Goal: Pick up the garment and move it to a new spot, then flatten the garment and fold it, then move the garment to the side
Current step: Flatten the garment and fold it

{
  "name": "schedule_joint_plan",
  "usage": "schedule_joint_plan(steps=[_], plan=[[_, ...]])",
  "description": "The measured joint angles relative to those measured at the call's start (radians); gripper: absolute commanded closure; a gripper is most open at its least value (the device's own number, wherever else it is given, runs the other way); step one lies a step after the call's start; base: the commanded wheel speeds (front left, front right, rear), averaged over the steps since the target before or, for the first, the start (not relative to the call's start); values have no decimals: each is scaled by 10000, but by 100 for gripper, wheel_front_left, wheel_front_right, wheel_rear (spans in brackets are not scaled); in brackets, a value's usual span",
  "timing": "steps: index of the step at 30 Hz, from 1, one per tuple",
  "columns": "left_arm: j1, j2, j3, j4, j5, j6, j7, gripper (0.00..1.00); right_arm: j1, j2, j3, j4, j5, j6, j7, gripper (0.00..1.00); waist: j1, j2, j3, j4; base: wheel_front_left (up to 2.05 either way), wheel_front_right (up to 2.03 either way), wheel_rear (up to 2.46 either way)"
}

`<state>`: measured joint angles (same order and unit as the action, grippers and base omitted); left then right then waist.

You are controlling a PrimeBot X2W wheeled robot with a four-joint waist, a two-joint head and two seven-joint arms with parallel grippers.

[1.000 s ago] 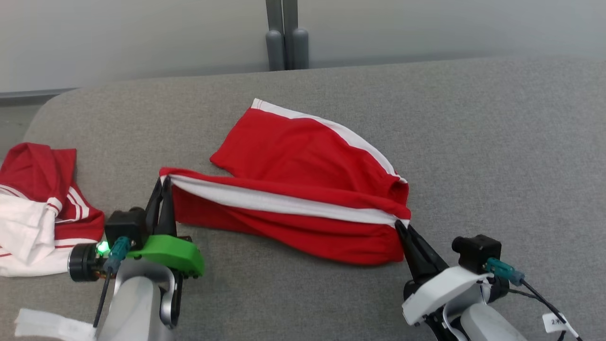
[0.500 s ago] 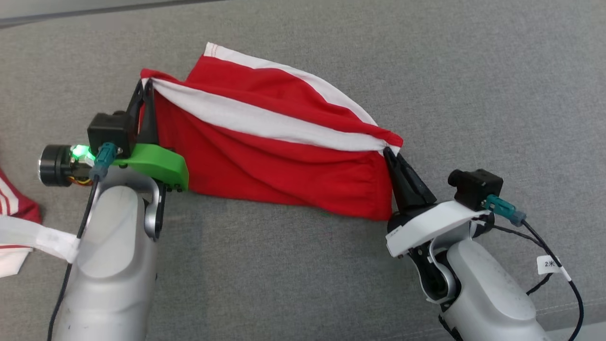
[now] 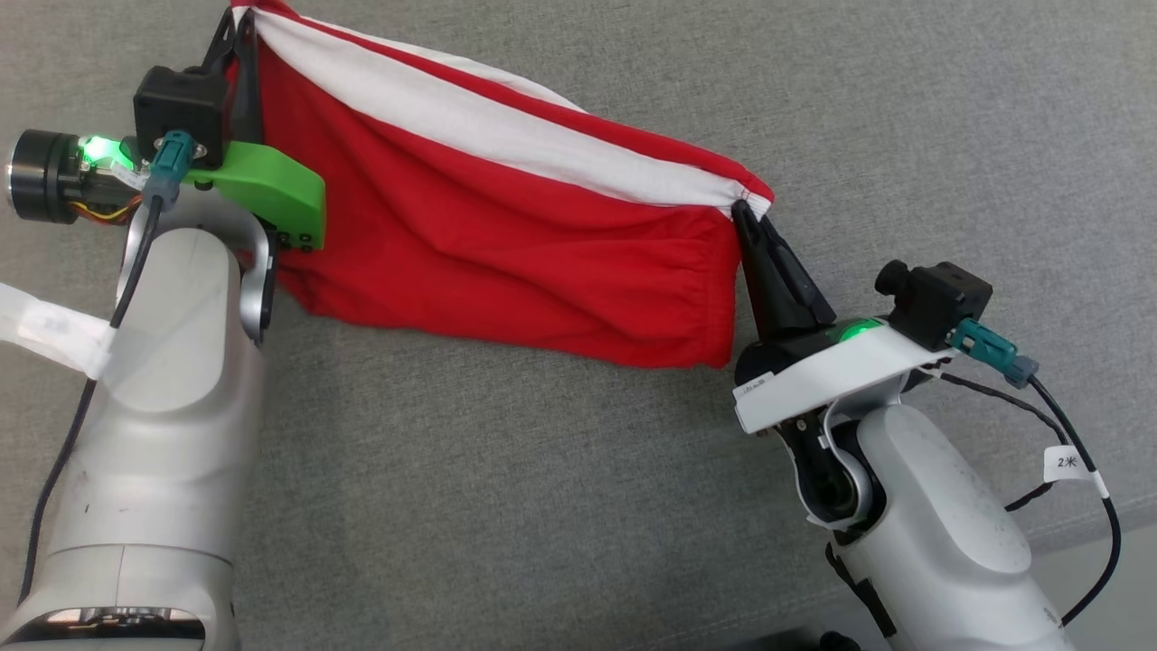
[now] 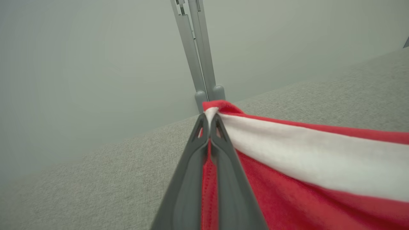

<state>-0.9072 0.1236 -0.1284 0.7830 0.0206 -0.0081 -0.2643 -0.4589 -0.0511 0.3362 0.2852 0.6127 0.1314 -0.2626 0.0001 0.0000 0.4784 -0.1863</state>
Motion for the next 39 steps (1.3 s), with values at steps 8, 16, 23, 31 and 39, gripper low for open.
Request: schedule_joint_plan(steps=[8,16,23,31,39], plan=[[-471,107,-138,771,54,159,0,100,-163,6,-44,-301,-255,-2,0,100,0,0,342,-360,0,0,0],[-576,132,-165,1281,-138,274,0,0,-172,6,-161,-554,-811,0,0,0,0,0,441,-433,0,0,0],[-428,-29,-136,1302,-384,351,0,0,14,8,-602,-648,-1490,-2,0,0,0,0,199,-273,0,0,0],[-60,-228,-98,2497,-763,245,0,0,669,6,-1262,-598,-1948,-2,0,0,0,0,-398,-96,0,0,0],[-9,-238,25,4117,-1035,349,201,0,1041,6,-1559,-456,-2027,-2,0,0,-1,0,-910,-63,0,0,0]])
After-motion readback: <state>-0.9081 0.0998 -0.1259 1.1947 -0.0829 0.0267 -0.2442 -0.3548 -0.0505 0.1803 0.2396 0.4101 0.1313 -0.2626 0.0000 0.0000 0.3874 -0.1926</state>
